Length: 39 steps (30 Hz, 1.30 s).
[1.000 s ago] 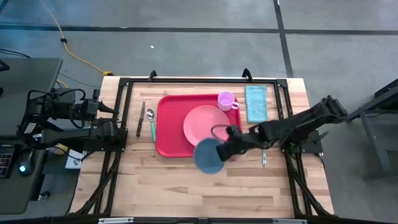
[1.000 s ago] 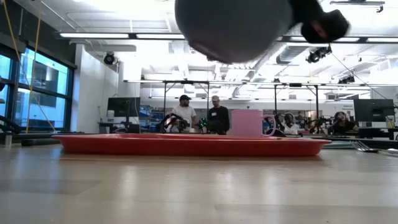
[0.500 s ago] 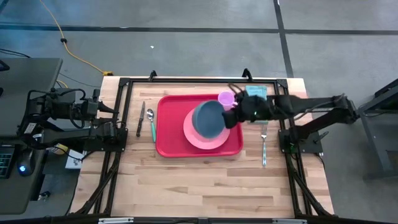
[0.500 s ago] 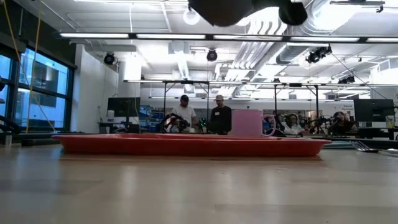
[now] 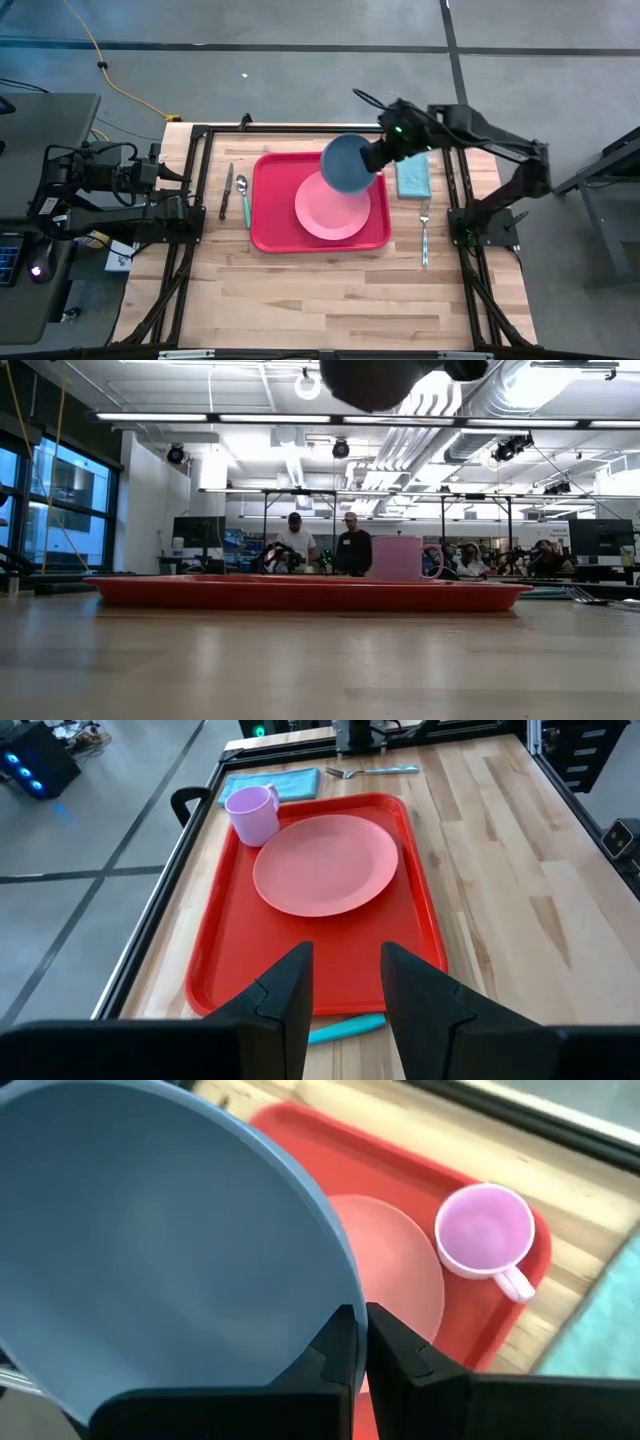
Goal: Set up tray
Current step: Put the blue bowl on the pink plate on the tray
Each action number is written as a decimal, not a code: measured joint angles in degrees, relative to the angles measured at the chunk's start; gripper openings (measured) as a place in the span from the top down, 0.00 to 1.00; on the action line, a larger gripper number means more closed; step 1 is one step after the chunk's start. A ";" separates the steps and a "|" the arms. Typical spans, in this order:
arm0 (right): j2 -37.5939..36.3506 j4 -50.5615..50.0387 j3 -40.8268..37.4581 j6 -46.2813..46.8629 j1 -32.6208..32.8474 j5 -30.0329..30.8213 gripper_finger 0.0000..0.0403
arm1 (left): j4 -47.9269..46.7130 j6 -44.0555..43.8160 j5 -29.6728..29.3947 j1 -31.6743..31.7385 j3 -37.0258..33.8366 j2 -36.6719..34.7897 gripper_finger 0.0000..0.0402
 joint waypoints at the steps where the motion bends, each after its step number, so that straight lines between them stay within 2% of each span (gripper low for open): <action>1: 1.56 -1.73 1.65 -0.60 -0.91 -0.89 1.00 | 0.00 -0.22 0.00 0.00 0.01 -0.01 0.62; 7: 10.85 -9.23 8.54 -4.33 -4.64 -6.47 1.00 | 0.00 -1.44 -0.02 -0.01 0.00 -0.01 0.62; 16: 21.07 -10.47 9.32 -9.42 -5.06 -11.38 1.00 | 0.02 -1.46 -0.02 0.00 0.00 -0.01 0.62; 39: 33.17 -9.63 9.25 -16.47 -6.37 -13.47 1.00 | 0.00 -2.29 -0.02 -0.02 0.02 -0.02 0.62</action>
